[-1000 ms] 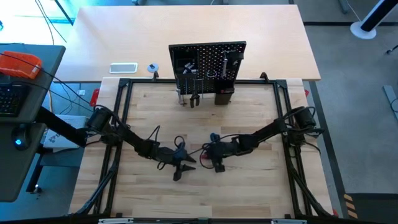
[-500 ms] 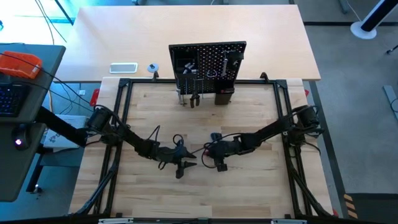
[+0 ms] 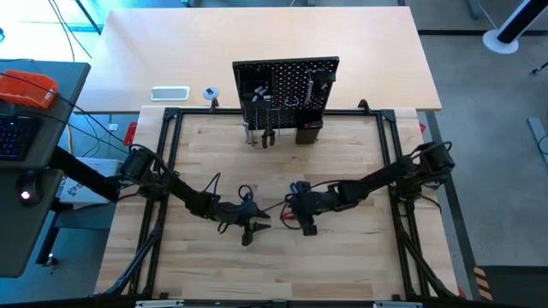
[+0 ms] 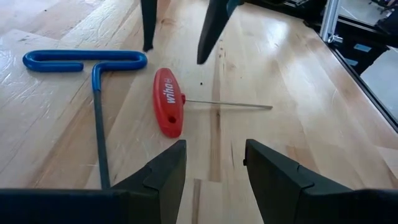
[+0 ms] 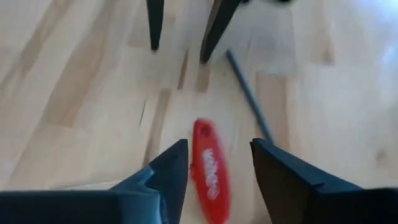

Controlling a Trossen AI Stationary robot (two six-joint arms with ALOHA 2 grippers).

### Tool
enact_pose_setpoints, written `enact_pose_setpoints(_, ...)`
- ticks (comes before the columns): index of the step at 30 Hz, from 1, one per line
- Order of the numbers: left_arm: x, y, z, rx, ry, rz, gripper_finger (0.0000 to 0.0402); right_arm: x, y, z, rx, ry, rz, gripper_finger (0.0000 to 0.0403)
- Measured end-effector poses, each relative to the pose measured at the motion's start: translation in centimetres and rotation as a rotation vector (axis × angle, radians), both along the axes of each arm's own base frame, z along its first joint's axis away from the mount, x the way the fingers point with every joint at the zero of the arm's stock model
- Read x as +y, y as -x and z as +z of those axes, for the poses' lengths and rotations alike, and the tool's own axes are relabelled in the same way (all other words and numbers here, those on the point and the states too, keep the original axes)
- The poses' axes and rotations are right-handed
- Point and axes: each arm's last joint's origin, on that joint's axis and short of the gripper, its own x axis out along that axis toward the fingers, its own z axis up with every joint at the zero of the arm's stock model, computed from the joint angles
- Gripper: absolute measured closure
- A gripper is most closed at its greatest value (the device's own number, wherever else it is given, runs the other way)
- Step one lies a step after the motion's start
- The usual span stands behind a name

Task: Hang tools onto peg board
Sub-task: Hang the allen wrench on the pegboard

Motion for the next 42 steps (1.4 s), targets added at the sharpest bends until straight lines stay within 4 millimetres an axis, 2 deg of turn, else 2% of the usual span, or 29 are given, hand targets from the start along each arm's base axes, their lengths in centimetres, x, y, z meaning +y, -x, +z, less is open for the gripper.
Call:
enact_pose_setpoints(3, 0.0, 0.0, 0.0, 0.000, 0.000, 0.000, 0.0243, 0.0, -0.1, -0.4, 0.020, -0.053, -0.004, 0.0217)
enact_pose_setpoints(8, 0.3, -0.1, 0.0, -0.001, -0.006, 0.009, 0.0243, 0.2, -0.4, -1.2, 0.009, 0.012, -0.019, 0.0204)
enact_pose_setpoints(15, 0.5, -0.2, 0.0, -0.001, -0.001, 0.018, 0.0243, 0.1, -1.1, -2.5, 0.003, -0.030, -0.030, 0.0182)
enact_pose_setpoints(24, 0.6, -0.2, 0.0, -0.001, 0.000, 0.020, 0.0243, 0.2, -1.4, -5.3, 0.068, -0.035, -0.032, 0.0185)
enact_pose_setpoints(27, 0.6, -0.2, 0.0, 0.000, 0.000, 0.020, 0.0243, 0.6, -1.4, -5.4, 0.065, -0.007, -0.040, 0.0218)
enact_pose_setpoints(30, 0.6, -0.2, 0.0, 0.000, 0.000, 0.020, 0.0243, 0.9, -1.3, -5.3, 0.056, 0.025, -0.020, 0.0289)
enact_pose_setpoints(32, 0.6, -0.2, 0.0, -0.001, -0.003, 0.026, 0.0243, 0.8, -1.3, -5.2, 0.045, 0.048, -0.020, 0.0314)
enact_pose_setpoints(34, 0.8, -0.2, 0.0, -0.001, -0.003, 0.032, 0.0243, 0.8, -1.4, -5.1, 0.040, 0.057, -0.018, 0.0376)
enact_pose_setpoints(35, 0.8, -0.2, 0.0, -0.002, -0.004, 0.034, 0.0243, 0.8, -1.4, -5.1, 0.035, 0.064, -0.021, 0.0392)
enact_pose_setpoints(42, 0.9, -0.3, 0.0, -0.004, -0.001, 0.048, 0.0243, 0.6, -1.1, -3.9, 0.017, 0.099, -0.026, 0.0401)
